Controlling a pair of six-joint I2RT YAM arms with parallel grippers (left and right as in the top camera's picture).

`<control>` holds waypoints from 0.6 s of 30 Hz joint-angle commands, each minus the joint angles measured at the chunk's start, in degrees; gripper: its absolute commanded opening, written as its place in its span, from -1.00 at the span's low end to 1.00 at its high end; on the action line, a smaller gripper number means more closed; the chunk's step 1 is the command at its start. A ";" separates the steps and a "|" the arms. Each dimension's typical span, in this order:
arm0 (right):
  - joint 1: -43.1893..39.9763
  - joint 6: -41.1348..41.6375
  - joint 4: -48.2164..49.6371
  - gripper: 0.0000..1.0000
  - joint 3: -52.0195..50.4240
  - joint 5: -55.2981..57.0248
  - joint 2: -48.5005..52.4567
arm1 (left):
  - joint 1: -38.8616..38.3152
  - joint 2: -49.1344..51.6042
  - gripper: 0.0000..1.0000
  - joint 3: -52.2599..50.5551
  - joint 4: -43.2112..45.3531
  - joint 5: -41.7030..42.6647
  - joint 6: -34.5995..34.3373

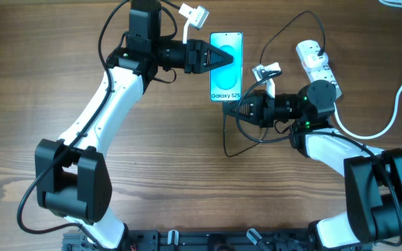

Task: Plug charger to phone and switch on socket
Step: 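Push the plug up into the phone port with the right gripper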

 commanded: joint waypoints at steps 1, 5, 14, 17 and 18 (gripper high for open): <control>-0.70 -0.96 1.01 -0.91 7.39 12.66 -0.17 | -4.94 -0.85 -0.92 -1.73 -2.43 6.73 0.96; -0.68 -1.01 -0.02 -0.92 8.39 11.67 -0.17 | -5.09 -0.85 -0.92 -1.73 -2.47 6.71 0.96; -0.68 -1.25 -2.86 -0.77 8.39 5.77 -0.17 | -4.13 -0.85 -0.92 -1.73 -2.34 2.43 0.92; -0.68 -1.42 -5.81 -0.62 8.37 3.56 -0.17 | -2.73 -0.85 -0.92 -1.73 -1.66 0.81 -0.02; -0.68 -1.49 -6.64 -0.60 8.37 3.19 -0.17 | -2.36 -0.85 -0.92 -1.73 -1.49 0.55 -0.33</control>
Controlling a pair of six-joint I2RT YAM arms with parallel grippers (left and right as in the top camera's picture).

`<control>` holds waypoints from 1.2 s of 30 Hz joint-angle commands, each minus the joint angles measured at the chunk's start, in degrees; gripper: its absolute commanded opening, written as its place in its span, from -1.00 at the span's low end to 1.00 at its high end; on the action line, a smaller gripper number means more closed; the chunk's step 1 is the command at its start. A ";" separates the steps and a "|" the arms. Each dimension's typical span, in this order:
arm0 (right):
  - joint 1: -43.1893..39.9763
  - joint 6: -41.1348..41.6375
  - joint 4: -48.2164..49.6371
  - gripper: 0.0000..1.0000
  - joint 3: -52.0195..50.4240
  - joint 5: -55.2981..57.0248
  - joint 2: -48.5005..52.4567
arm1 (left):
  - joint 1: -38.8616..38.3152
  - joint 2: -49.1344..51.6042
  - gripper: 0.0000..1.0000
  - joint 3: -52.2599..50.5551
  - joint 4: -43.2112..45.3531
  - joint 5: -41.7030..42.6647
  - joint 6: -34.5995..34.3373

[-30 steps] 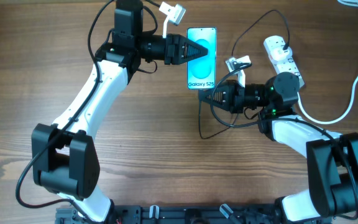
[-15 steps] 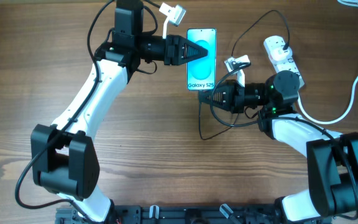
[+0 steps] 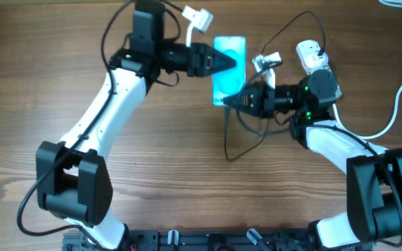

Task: Plug charger to phone and switch on socket
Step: 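Push the plug up into the phone port with the right gripper, then lower the phone flat onto the table with the left gripper and release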

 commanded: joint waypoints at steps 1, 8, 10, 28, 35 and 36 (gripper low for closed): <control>-0.46 -1.49 -2.99 -0.59 2.10 2.49 -0.39 | 0.00 -0.11 -0.92 -0.96 0.72 0.72 -1.51; -0.46 -3.50 -5.75 -0.42 2.10 -2.12 -0.39 | 4.87 -0.11 -0.92 -0.96 1.01 -2.36 -3.61; -0.46 -4.28 -5.75 -0.33 2.10 -3.17 -0.39 | 6.54 -0.11 -0.92 -0.96 -1.09 -5.57 -3.96; -1.07 -31.78 -31.26 0.18 2.12 20.39 -0.74 | 4.20 1.55 -0.92 -0.96 -23.89 -35.95 -6.82; -6.25 -34.36 -37.66 0.18 2.12 24.85 -5.62 | 3.04 6.45 -0.92 -0.96 -17.84 -27.85 3.13; -7.39 -35.50 -41.29 0.18 2.12 27.56 -6.97 | 2.93 7.30 -0.92 -0.96 -16.92 -26.67 4.74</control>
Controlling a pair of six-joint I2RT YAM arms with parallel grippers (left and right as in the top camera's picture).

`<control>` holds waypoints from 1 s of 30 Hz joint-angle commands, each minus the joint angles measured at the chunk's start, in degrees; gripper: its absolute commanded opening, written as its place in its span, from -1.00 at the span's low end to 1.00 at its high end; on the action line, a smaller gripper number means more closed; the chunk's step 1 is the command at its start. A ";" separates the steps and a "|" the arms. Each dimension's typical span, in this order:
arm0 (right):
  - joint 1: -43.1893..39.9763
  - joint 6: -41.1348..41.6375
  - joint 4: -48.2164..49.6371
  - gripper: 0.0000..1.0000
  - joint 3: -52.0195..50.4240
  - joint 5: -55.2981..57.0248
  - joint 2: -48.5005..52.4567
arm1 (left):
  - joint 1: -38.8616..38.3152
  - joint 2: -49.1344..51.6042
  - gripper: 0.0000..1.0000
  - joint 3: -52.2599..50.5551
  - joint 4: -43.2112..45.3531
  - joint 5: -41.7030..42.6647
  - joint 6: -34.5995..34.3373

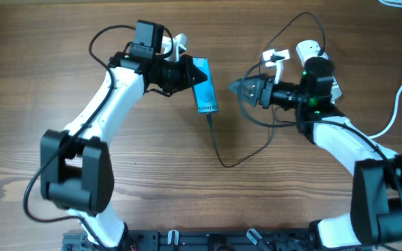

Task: Plug charger to phone and switch on socket
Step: 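Lower the phone flat onto the table with the left gripper and release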

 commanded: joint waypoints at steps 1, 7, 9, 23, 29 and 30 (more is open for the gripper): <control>-3.96 -5.60 -8.46 0.18 0.59 9.33 -5.68 | -0.28 4.02 -0.92 0.13 2.86 6.47 9.20; -4.85 -7.41 -27.08 0.18 0.59 34.03 -11.80 | 0.17 11.39 -0.92 0.13 4.83 6.49 13.62; -4.85 -7.41 -30.86 0.18 0.59 39.47 -12.92 | 0.22 13.99 -0.92 0.13 6.38 6.49 13.60; -4.85 -8.87 -39.89 0.46 0.57 48.37 -13.29 | 3.45 23.19 -0.92 0.13 10.86 10.12 13.60; -4.85 -8.79 -40.30 0.57 0.59 48.37 -13.29 | 3.43 25.31 -0.86 0.13 11.06 10.05 13.57; -4.85 -8.81 -40.52 0.58 0.59 48.37 -13.29 | 3.43 25.75 -0.81 0.13 10.93 9.66 13.55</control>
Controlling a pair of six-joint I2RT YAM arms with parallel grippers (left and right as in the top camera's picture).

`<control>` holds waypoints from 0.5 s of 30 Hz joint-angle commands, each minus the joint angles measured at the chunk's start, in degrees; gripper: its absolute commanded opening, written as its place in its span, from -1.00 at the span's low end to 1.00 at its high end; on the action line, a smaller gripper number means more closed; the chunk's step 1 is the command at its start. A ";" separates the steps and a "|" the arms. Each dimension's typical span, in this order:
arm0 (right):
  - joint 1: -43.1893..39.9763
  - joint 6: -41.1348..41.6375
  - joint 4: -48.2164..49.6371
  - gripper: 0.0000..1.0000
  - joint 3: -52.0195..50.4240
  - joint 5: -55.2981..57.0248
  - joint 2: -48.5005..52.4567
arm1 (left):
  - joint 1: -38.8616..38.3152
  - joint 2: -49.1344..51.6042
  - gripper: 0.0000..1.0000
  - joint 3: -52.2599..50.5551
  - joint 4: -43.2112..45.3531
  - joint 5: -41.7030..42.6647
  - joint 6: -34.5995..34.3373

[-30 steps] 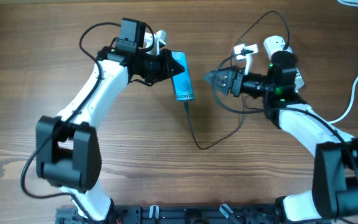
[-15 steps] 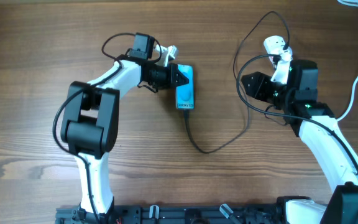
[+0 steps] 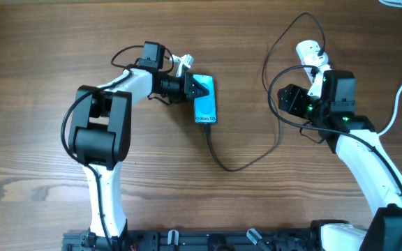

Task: Plug charger to phone and switch on socket
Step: 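Lower the phone flat onto the table with the left gripper and release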

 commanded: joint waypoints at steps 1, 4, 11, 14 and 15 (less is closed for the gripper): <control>0.13 -0.59 -0.59 0.58 0.28 1.51 -0.74 | 0.11 4.04 -0.80 -0.04 0.07 -5.40 2.54; 0.13 -0.70 -1.49 0.59 0.28 1.51 -0.74 | 0.11 4.63 -0.75 -0.04 -0.57 -7.15 2.47; 0.13 -0.68 -1.57 0.95 0.28 1.51 -0.74 | 0.11 4.66 -0.46 -0.04 -2.29 -10.32 1.60; 0.13 -0.70 -1.57 0.99 0.28 1.53 -0.74 | 0.39 4.66 -0.45 -0.02 -4.42 -13.94 0.33; 0.13 -0.70 -1.57 0.99 0.28 1.53 -0.74 | 0.61 4.66 -0.45 -0.02 -4.96 -14.14 0.31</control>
